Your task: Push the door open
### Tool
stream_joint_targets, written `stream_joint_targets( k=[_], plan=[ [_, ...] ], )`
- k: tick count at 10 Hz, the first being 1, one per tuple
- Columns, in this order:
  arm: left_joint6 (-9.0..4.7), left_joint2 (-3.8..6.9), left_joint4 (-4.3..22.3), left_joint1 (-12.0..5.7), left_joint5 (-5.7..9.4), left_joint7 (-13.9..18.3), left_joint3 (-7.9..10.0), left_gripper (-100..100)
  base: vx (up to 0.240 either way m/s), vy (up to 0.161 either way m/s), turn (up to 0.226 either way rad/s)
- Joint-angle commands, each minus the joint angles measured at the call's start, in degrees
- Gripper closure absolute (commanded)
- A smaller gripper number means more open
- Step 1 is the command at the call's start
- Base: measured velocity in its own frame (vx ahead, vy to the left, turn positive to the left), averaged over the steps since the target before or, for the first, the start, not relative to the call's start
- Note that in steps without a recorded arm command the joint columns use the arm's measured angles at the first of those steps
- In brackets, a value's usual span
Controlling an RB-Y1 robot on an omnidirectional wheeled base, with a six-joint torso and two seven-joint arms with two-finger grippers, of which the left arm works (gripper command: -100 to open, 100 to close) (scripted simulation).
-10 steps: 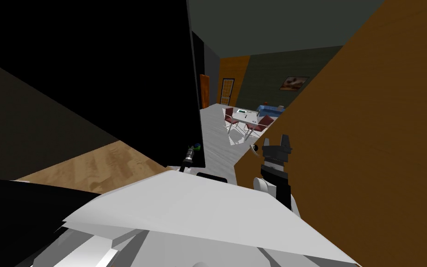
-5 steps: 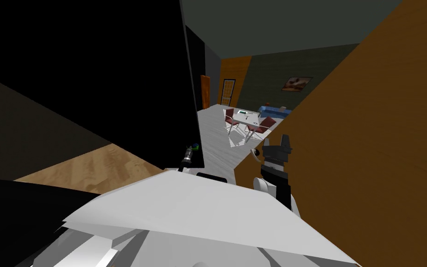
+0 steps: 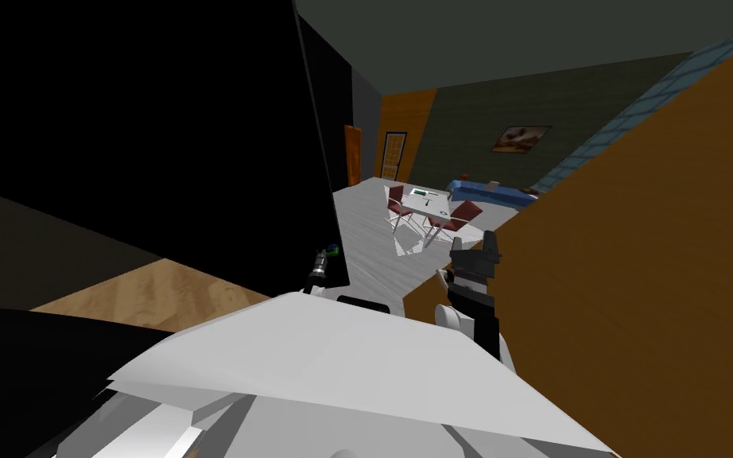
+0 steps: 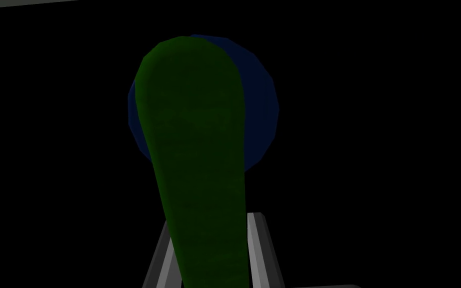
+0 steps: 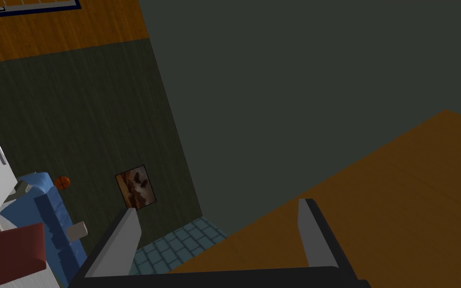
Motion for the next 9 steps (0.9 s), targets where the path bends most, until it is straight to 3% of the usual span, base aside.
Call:
stream_joint_targets(
  k=[1,3,5,6,9],
  plan=[
    [-0.32,1.02,-0.4,0.09,0.67,-0.4,1.62,100,0.212,-0.028,0.063],
    [-0.36,1.07,-0.5,0.08,0.97,-0.7,2.24,100,0.153,-0.026,0.056],
    [-0.36,1.07,-0.5,0.08,0.97,-0.7,2.24,100,0.020,-0.005,-0.008],
    [-0.43,1.06,-0.5,0.05,1.58,-1.3,3.51,100,0.111,-0.023,0.115],
    [-0.52,0.79,-0.5,0.01,2.36,-2.1,5.13,100,0.184,-0.031,0.069]
  ],
)
